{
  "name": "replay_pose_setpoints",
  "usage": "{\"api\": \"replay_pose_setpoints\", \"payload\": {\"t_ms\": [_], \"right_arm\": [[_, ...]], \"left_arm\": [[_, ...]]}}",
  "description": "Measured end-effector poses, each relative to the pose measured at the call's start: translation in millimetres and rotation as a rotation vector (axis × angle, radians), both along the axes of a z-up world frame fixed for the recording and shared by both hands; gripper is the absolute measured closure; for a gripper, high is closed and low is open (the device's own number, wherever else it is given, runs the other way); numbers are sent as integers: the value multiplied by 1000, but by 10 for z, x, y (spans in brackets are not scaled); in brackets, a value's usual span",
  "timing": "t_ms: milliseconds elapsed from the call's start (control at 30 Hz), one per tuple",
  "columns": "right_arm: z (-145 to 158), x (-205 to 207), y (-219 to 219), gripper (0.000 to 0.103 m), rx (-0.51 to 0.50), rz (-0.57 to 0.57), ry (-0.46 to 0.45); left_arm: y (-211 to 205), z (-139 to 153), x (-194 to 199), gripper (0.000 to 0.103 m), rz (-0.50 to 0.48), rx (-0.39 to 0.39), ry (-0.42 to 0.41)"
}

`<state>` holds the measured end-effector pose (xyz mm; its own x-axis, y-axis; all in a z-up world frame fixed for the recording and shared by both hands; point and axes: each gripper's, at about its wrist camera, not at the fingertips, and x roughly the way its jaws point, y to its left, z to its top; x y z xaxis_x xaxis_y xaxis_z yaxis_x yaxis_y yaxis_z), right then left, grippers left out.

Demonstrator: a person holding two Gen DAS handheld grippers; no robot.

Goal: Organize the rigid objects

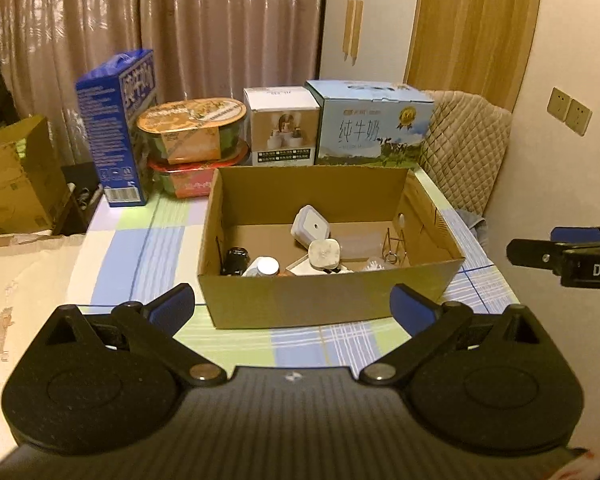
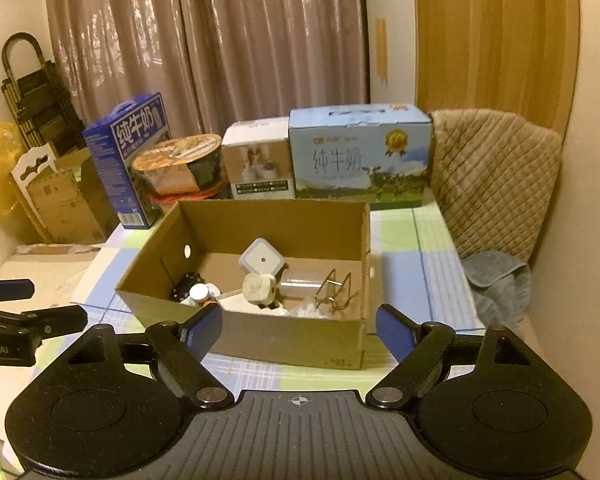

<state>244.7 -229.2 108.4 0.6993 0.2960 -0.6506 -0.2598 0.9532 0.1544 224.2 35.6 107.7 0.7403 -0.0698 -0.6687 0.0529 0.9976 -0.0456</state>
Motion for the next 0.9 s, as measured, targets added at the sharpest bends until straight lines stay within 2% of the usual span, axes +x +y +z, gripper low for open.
{"api": "replay_pose_setpoints", "payload": {"t_ms": [367, 467, 600, 900], "right_arm": [[175, -736, -74, 21, 12, -2, -48], [145, -914, -84, 21, 17, -12, -49], [88, -1120, -87, 21, -21, -14, -57], [-77, -1629, -48, 21, -14, 25, -50]], "left_arm": [[-82, 159, -739, 1, 34, -26, -54], [-117, 160, -919, 1, 46, -14, -65], [-129, 140, -1137, 1, 57, -43, -69], [-195, -26, -1572, 1, 81, -79, -39]]}}
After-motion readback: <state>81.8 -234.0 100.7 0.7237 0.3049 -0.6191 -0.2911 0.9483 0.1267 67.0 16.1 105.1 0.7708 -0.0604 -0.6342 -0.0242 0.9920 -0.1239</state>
